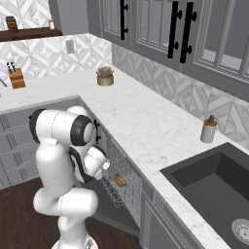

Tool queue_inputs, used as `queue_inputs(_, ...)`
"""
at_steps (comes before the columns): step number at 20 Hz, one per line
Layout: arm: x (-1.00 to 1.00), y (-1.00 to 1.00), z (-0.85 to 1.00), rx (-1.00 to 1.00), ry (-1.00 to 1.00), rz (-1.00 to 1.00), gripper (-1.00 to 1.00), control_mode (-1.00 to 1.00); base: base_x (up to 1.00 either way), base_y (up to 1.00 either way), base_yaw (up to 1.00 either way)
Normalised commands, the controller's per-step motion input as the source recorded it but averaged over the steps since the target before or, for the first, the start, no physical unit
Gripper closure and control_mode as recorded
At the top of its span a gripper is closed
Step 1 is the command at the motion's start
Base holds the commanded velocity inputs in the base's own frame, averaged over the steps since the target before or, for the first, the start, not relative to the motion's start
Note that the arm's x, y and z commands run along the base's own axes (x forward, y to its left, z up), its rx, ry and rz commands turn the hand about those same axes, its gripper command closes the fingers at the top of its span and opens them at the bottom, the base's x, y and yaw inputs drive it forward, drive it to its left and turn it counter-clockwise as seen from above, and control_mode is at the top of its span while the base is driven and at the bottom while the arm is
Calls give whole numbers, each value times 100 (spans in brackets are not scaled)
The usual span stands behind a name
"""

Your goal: Pick up the cup and bowl from the counter, place them in the dishwasher, and close the dishwasher door.

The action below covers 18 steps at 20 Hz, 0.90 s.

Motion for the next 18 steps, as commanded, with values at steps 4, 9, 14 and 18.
queue_inputs(4, 1, 40, 79, 0, 23, -5, -100, -100, 0, 0, 0)
queue_inputs(9, 50, 10, -18, -1, 19, -1, -100, -100, 0, 0, 0)
queue_inputs(14, 26, 12, -28, 0, 3, 0, -100, -100, 0, 0, 0)
queue_inputs(18, 11, 24, -49, 0, 0, -1, -100, -100, 0, 0, 0)
